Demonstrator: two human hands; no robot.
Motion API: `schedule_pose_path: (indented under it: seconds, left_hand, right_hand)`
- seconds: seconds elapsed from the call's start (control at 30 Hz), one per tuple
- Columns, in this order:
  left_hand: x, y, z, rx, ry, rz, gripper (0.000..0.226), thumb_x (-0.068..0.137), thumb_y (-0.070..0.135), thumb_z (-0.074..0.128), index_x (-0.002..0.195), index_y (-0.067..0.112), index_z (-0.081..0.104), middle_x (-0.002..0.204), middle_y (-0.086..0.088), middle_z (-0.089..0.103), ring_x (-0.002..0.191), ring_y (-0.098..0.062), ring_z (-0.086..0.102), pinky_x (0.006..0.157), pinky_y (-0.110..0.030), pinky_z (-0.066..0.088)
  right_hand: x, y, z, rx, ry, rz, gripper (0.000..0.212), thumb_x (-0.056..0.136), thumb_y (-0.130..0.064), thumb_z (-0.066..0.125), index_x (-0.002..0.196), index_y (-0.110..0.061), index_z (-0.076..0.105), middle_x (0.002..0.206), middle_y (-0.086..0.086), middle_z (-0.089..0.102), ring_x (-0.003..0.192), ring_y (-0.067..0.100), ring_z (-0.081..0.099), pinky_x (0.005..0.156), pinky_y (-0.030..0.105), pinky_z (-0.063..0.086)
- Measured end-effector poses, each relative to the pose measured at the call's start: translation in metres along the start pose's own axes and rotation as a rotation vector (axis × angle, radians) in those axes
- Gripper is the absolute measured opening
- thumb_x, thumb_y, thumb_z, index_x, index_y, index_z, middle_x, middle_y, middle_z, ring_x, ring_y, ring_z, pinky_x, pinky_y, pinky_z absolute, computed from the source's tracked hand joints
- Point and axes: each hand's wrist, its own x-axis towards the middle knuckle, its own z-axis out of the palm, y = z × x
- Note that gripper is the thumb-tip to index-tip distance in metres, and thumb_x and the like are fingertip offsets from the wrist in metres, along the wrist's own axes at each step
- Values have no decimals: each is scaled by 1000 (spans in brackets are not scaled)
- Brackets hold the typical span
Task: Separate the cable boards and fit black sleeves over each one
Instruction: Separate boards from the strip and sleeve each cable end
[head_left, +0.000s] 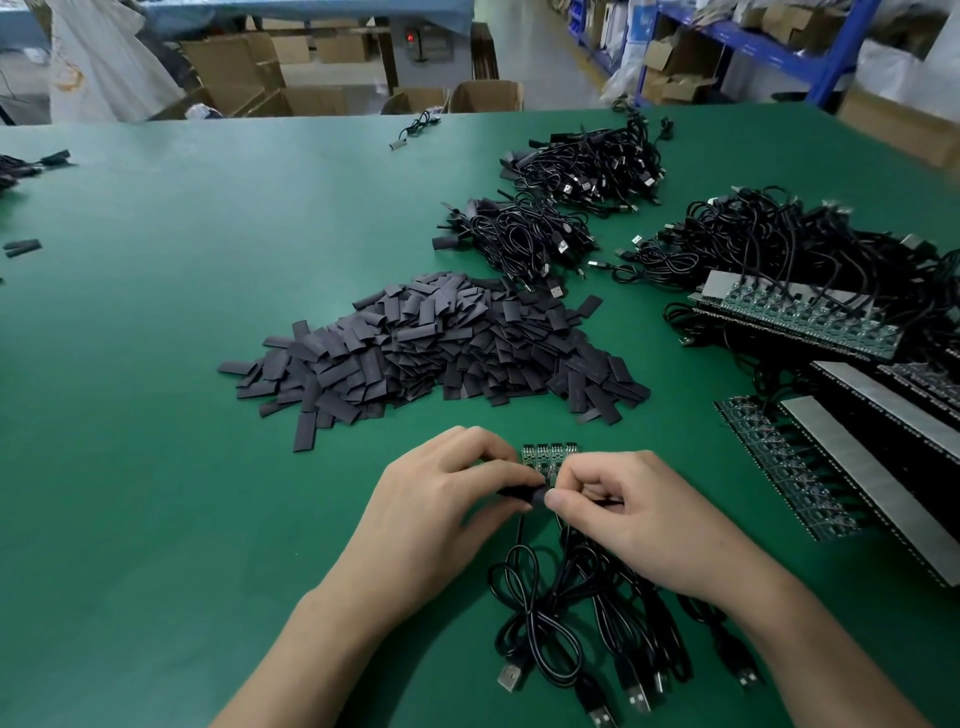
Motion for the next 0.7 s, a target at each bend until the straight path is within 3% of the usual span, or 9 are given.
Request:
schedule_pose_path:
  seconds: [0.23, 0.43, 0.7]
  left_hand:
    - [-1, -4, -2, -75, 39, -82, 16, 91, 31, 77, 107, 29, 76, 103, 16, 62, 95, -6, 62, 79, -32, 54]
    - [-2, -2, -1, -119, 60, -127, 19, 88, 28, 79, 107, 26, 77, 103, 15, 62, 93, -6, 64, 78, -33, 55]
    - [-2, 0, 1, -169, 84, -126, 18, 89, 27, 78, 107, 23, 77, 102, 13, 63, 92, -4, 65, 82, -27, 54]
  right_hand:
    - [0, 3, -8, 95, 51, -1, 11, 96, -35, 68, 88, -28, 70, 61, -13, 48, 56, 2, 43, 57, 16, 37]
    - [1, 6, -9, 85, 74, 18, 18, 96, -29, 70, 79, -23, 70, 58, -17, 53, 53, 0, 44, 54, 13, 36]
    - [2, 5, -4, 97, 131, 4, 11, 97, -32, 70, 87, -29, 73, 68, -14, 61, 59, -2, 50, 59, 16, 42]
